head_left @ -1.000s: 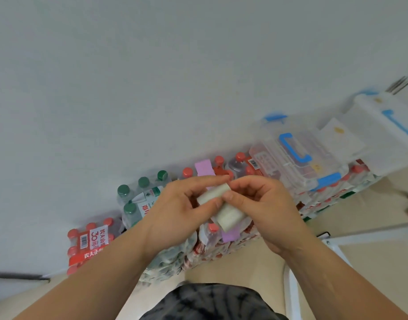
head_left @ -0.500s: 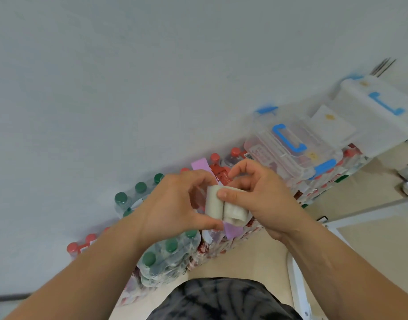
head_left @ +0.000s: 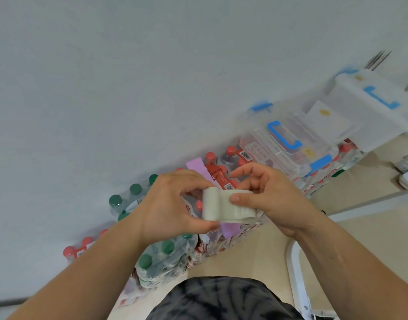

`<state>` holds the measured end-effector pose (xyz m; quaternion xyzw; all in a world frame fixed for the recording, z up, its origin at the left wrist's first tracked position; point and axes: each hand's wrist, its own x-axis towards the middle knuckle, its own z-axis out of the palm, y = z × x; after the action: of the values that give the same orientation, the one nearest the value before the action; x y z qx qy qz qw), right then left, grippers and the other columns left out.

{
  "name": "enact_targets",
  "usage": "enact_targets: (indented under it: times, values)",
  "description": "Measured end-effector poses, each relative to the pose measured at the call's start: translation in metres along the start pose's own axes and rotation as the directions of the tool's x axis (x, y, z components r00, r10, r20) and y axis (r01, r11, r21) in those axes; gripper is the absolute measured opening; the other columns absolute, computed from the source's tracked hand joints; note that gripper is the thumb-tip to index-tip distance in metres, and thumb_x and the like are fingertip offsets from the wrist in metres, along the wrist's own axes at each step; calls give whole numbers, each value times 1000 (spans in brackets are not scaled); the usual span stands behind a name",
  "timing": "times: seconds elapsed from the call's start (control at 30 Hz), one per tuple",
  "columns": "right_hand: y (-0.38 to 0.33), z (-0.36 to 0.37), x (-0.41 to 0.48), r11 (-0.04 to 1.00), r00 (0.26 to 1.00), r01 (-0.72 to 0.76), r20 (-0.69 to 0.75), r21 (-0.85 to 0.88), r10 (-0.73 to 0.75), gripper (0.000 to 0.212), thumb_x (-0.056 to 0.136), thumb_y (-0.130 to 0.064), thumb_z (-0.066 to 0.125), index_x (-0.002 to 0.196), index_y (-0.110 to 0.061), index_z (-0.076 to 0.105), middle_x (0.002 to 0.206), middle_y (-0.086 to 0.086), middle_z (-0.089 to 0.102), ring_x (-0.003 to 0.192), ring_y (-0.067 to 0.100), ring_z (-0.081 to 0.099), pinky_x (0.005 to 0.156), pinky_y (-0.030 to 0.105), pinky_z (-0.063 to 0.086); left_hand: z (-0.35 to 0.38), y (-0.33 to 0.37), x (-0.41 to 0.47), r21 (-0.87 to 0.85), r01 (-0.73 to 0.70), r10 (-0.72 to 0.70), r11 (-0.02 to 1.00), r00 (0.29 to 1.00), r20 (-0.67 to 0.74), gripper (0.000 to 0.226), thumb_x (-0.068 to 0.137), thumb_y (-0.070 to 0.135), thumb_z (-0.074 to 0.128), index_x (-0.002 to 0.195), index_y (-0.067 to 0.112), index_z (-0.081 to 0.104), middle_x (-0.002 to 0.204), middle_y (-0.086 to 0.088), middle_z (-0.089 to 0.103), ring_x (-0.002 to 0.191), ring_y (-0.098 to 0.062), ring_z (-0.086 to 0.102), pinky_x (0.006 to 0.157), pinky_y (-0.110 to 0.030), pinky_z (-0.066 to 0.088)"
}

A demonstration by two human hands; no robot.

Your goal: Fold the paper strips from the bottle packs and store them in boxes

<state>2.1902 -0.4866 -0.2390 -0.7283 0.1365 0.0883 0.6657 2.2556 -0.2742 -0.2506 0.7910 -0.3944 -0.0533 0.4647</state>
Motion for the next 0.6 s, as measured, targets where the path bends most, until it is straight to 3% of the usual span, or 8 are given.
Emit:
enact_targets:
  times: [0.17, 0.33, 0.5, 0.6]
  values:
    - [-4, -9, 2, 998, 1000, 3, 12, -71, -3, 36, 77, 6, 80, 102, -17, 67, 76, 10, 74, 68, 18, 69, 62, 29, 55, -3, 1, 3, -18, 22, -21, 1000, 998, 62, 39, 54, 19, 95, 89, 19, 78, 79, 9, 68, 71, -13, 67, 67, -17, 50]
    - [-12, 2, -2, 1000, 999, 31, -37, -6, -31, 33, 77, 7, 79, 98, -15, 67, 69, 11, 70, 61, 18, 64, 58, 28, 53, 3, 6, 15, 172, -22, -7, 985, 986, 165, 33, 60, 35, 89, 87, 22, 75, 77, 7, 66, 74, -13, 63, 64, -32, 52]
    - [-9, 13, -10, 985, 988, 31, -154, 168, -5, 23, 84, -4, 76, 105, -14, 71, 79, 16, 76, 72, 26, 75, 72, 37, 63, 16, 2, 21, 224, 13, -26, 974, 998, 57, 34, 58, 43, 83, 85, 23, 74, 78, 9, 59, 70, -10, 58, 60, -34, 50]
    - [-5, 9, -14, 975, 982, 3, -184, 224, 39, 19, 87, -4, 72, 105, -8, 71, 88, 22, 76, 74, 27, 76, 71, 37, 64, 28, 2, 21, 153, 59, -60, 986, 998, -2, 38, 56, 36, 86, 90, 22, 74, 82, 13, 56, 75, -9, 58, 61, -22, 49]
